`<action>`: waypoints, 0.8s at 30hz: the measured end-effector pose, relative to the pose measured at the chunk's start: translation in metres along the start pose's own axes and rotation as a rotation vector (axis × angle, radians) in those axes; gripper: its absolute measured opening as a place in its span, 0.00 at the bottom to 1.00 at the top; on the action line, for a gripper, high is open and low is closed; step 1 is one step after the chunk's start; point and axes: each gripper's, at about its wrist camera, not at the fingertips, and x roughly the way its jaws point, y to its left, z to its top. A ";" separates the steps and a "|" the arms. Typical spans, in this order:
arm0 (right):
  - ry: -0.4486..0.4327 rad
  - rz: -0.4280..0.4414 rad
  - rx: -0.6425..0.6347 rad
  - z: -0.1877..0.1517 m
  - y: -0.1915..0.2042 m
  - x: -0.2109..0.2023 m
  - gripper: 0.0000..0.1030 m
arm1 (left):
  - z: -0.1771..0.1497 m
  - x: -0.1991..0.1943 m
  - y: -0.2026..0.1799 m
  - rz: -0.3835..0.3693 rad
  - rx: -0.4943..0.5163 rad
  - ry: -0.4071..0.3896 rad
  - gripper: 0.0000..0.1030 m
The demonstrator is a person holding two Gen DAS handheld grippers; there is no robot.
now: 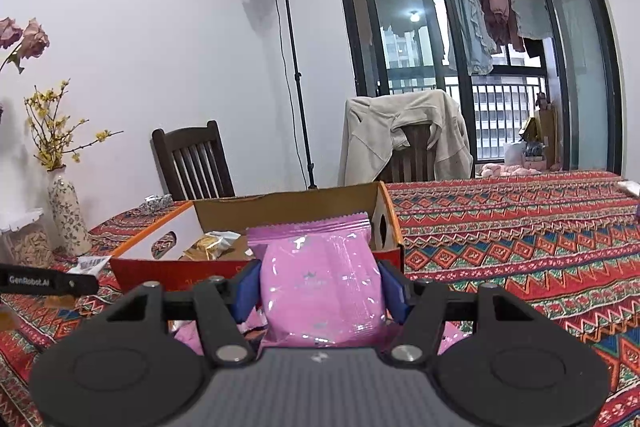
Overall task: Organize snacks
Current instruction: 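Grasp a pink packet with the right gripper while the left gripper grasps a pumpkin-seed oat cracker pack, then carry both packs into the box and open both grippers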
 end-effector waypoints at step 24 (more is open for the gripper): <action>-0.053 -0.059 0.010 0.090 0.025 0.085 0.60 | 0.074 0.056 -0.037 -0.071 -0.056 -0.107 0.47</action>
